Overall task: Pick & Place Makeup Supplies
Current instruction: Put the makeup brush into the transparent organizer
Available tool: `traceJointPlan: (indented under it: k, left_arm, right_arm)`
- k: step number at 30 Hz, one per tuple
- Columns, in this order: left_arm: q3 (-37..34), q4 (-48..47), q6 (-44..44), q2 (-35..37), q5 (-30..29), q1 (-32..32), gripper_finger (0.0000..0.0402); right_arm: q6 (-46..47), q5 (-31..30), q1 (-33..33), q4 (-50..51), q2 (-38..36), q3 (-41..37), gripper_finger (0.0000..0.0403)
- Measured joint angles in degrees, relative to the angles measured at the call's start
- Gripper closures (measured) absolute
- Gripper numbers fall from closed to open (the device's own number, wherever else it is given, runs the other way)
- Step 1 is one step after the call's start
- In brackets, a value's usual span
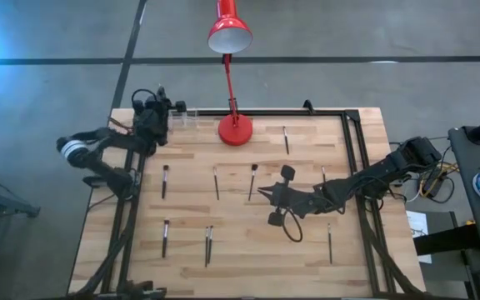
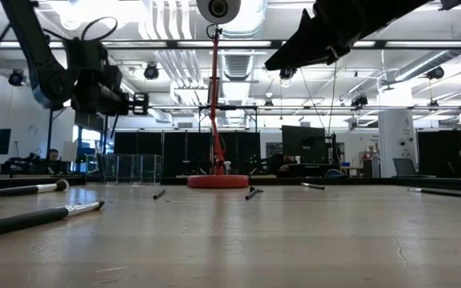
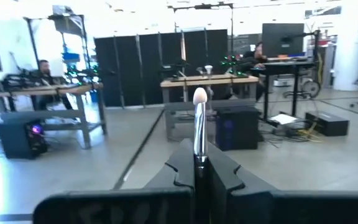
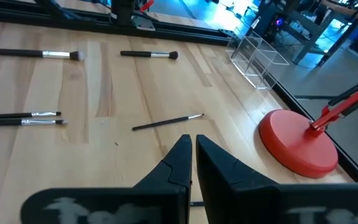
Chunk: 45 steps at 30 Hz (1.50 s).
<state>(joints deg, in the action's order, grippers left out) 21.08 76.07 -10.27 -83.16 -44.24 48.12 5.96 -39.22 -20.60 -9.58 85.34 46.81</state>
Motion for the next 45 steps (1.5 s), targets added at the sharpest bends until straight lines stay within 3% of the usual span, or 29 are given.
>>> traceJointPlan:
  k: [14, 26, 45]
  left_arm:
    - [-0.02, 11.07, -3.37, -10.9, -2.82, 3.27, 0.0394]
    - [3.4, 11.39, -3.18, -14.9, -3.37, 4.78, 0.0394]
    - [8.37, -1.55, 1.39, -16.21, -7.12, 5.31, 0.0371]
  right_arm:
    - [-1.23, 0.02, -2.17, -0.14, 0.02, 0.0, 0.0385]
    - [-1.73, 0.02, -2.97, -0.2, 0.02, 0.0, 0.0385]
    - [-2.97, 0.0, -4.17, -0.28, 0.02, 0.0, 0.0385]
